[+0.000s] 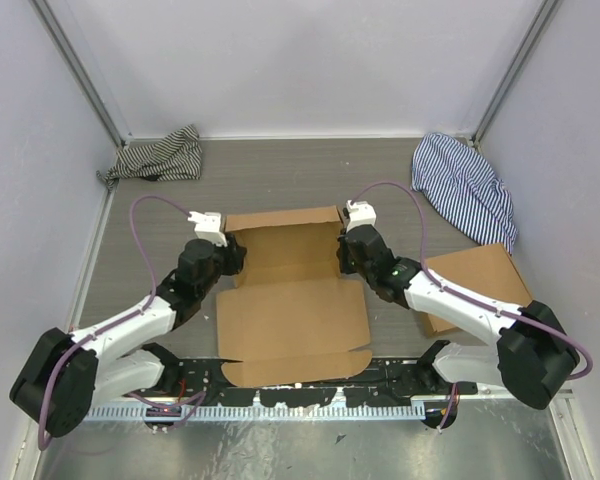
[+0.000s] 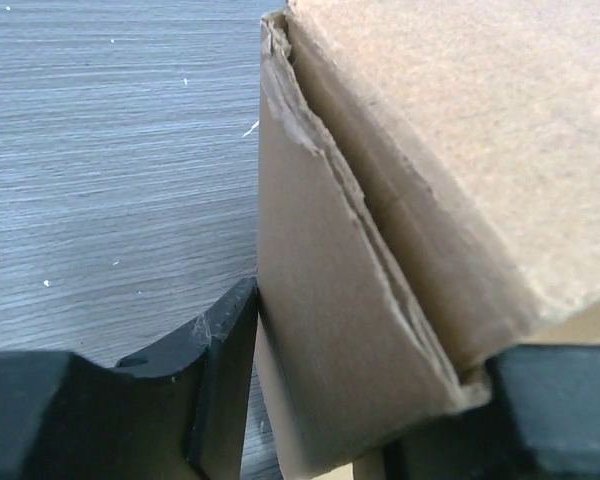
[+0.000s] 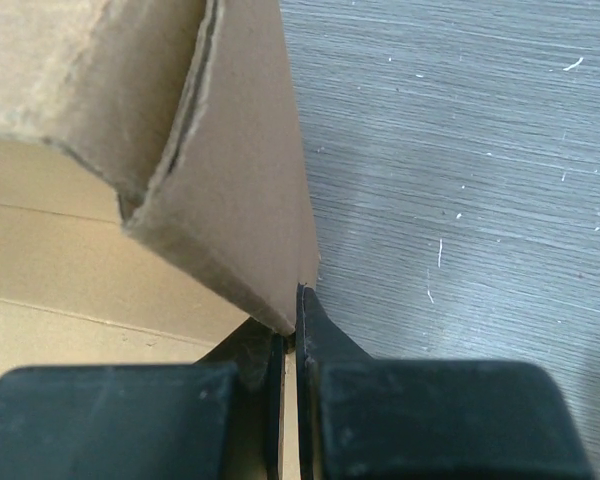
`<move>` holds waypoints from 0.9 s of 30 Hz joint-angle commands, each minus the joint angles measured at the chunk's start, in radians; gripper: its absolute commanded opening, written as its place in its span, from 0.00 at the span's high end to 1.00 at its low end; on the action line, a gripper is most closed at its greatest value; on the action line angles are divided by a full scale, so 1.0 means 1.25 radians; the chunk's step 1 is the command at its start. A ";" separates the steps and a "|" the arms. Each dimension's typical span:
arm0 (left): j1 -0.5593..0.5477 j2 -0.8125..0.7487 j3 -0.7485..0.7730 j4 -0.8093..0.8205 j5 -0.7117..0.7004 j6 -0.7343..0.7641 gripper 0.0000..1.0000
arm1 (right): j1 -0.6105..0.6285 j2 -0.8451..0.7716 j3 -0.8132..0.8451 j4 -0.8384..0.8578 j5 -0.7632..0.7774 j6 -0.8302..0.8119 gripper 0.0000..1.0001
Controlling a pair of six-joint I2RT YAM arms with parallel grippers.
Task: Fold the paper box
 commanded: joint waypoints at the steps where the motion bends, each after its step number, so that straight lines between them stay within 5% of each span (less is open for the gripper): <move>1: -0.009 0.014 0.044 -0.042 -0.033 0.010 0.58 | 0.012 -0.032 0.019 0.006 0.060 0.023 0.99; 7: -0.037 0.061 0.134 -0.185 -0.137 0.021 0.72 | 0.029 -0.022 0.032 -0.024 0.140 0.056 0.99; 12: -0.064 0.109 0.213 -0.314 -0.248 0.007 1.00 | 0.034 -0.004 0.039 -0.029 0.157 0.081 0.99; 21: -0.112 0.181 0.274 -0.370 -0.363 -0.002 1.00 | 0.044 0.025 0.051 -0.030 0.152 0.111 0.99; 27: -0.217 0.249 0.315 -0.389 -0.577 0.032 1.00 | 0.049 0.053 0.073 -0.038 0.157 0.143 0.99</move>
